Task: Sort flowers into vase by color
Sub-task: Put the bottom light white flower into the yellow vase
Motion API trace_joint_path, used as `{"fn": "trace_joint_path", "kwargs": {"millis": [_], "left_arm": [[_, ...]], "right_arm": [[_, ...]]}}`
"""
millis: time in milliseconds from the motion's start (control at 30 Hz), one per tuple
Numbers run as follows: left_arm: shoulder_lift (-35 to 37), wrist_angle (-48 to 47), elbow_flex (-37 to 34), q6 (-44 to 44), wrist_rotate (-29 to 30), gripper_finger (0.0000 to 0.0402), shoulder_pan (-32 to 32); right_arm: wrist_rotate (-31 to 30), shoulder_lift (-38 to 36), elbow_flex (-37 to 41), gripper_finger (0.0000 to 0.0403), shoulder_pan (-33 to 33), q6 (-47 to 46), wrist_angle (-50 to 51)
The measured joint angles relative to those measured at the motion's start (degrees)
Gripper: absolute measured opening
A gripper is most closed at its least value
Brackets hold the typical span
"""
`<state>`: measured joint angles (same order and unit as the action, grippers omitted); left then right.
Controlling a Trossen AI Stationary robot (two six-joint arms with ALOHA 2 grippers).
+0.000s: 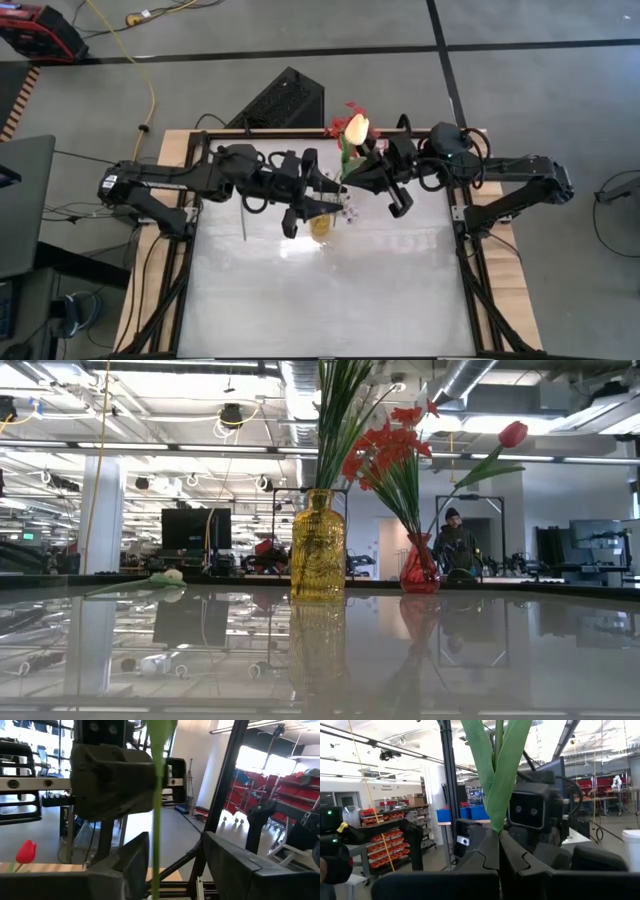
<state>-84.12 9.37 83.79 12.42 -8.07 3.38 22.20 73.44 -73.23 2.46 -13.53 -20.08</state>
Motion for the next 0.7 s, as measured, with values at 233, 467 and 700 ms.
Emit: {"fn": "trace_joint_path", "kwargs": {"millis": [233, 467, 700], "left_arm": [[0.0, -0.49, 0.0, 0.19, -0.78, 0.0075, -1.52], [0.08, -0.47, 0.0, -3.01, -0.87, 0.0005, -2.09], [3.75, -0.13, 0.0, -3.42, -2.6, 0.0001, -3.69]], "right_arm": [[0.02, -0.01, 0.0, 0.0044, 0.0, -0.03, 0.36], [0.04, -0.01, 0.0, 0.0069, 0.0, 0.27, 0.53], [1.49, -2.75, -0.02, 0.0119, 0.43, 0.06, 1.5]]}}
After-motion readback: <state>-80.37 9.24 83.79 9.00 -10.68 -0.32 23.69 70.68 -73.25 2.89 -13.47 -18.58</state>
